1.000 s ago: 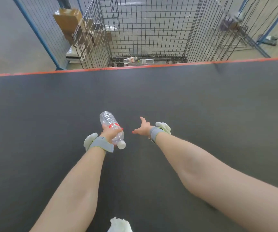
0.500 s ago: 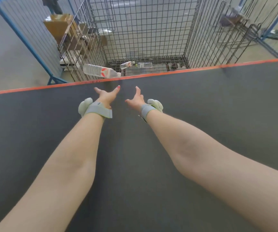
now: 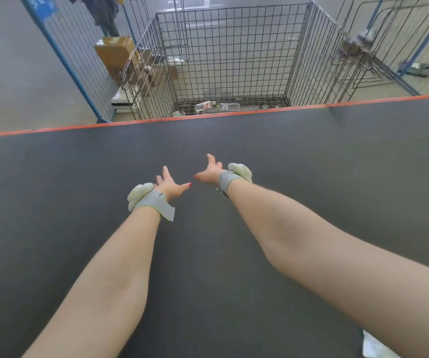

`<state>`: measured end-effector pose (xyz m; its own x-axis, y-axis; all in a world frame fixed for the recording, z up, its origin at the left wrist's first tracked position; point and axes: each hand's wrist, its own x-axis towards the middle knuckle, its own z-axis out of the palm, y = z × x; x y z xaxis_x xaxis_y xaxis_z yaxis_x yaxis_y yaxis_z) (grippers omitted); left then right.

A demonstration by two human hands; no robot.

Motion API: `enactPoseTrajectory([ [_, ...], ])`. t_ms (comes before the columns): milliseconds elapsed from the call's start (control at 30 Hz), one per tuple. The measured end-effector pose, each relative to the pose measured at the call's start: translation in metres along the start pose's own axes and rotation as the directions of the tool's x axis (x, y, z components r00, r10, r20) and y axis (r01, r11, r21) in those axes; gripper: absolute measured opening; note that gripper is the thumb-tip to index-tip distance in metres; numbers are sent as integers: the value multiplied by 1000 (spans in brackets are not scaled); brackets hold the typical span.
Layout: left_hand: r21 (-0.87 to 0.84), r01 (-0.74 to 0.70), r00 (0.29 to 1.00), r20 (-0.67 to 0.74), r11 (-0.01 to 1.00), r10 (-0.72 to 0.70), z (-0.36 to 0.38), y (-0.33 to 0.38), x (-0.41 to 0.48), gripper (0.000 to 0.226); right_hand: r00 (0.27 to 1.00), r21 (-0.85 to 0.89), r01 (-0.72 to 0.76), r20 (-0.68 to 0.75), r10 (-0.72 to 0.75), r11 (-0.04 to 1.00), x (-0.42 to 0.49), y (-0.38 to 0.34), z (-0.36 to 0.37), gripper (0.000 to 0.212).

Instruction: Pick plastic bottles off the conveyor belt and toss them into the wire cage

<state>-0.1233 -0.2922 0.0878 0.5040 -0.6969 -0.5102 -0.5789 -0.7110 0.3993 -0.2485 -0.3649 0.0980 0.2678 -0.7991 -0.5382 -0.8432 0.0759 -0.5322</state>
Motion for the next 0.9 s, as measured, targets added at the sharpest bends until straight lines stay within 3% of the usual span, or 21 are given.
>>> enactPoseTrajectory([
  [233, 209, -3, 998, 61, 978, -9, 40, -61, -55, 100, 993, -115, -8, 119, 22, 993, -65, 49, 51, 84],
  [433, 327, 50, 980, 165, 944, -110, 72, -125, -88, 97, 963, -219, -62, 244, 117, 974, -109, 96, 101, 89],
  [633, 308, -55, 997, 62, 950, 38, 95, -169, -113, 78, 950, -223, 21, 309, 50, 975, -127, 109, 135, 97],
  [767, 437, 38, 996, 57, 899, -70, 100, -205, -128, 82, 930, -327, 125, 367, 4, 937, -139, 122, 158, 103],
  [900, 405, 69, 996, 22, 911, -86, 99, -223, -136, 84, 948, -428, 78, 310, 66, 900, -153, 155, 185, 96],
])
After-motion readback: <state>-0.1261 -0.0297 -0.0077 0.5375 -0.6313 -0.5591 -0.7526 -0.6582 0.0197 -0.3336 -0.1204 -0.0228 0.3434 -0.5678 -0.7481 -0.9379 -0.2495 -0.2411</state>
